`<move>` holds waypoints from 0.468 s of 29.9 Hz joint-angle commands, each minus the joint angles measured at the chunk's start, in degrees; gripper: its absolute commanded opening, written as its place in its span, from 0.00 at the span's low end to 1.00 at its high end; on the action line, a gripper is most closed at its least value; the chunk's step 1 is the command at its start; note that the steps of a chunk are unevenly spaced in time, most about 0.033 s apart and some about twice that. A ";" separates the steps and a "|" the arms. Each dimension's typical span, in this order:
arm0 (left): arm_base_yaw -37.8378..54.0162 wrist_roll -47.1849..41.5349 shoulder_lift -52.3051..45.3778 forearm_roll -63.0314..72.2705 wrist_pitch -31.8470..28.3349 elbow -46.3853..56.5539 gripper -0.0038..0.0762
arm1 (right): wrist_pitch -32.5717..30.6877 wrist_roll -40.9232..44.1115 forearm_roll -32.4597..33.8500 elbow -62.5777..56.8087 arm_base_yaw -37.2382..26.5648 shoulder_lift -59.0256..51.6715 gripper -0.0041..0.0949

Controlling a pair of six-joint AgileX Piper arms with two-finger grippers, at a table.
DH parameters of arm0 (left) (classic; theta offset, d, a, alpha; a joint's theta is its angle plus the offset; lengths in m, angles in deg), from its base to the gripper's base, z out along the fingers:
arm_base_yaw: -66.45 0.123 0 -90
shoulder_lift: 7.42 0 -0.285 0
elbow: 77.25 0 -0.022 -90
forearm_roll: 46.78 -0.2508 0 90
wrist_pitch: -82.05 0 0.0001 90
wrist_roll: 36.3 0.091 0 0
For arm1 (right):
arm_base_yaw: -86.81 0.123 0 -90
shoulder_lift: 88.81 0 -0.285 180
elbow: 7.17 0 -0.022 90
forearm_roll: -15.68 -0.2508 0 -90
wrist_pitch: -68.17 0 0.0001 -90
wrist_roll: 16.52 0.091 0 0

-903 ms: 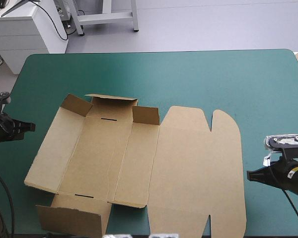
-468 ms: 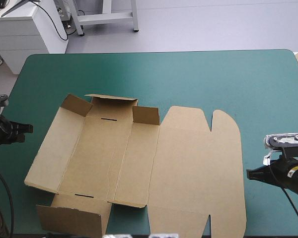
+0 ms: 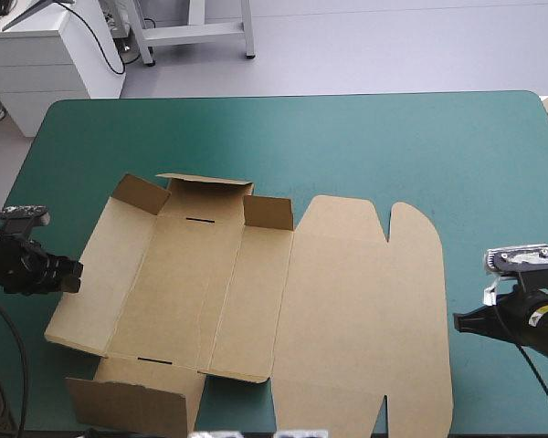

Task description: Fold the box

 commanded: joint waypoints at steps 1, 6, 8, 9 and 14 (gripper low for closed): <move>0.09 1.80 -1.49 0.11 3.42 -0.75 0.57 | 2.40 -0.67 0.17 1.50 -0.38 -0.20 0.02; 0.09 2.37 0.80 0.95 3.42 -0.75 0.57 | 2.29 -0.67 0.17 1.50 -0.38 -0.20 0.02; 0.09 2.37 2.28 2.57 3.42 -0.75 0.56 | 1.78 -0.67 0.17 1.50 -0.38 -0.20 0.02; 0.09 2.60 2.81 4.10 3.42 -0.75 0.56 | 1.07 -0.67 0.17 1.50 -0.38 -0.20 0.02; -0.01 3.39 4.51 6.68 3.78 -0.61 0.56 | 0.15 -0.67 0.17 1.50 -0.38 -0.20 0.02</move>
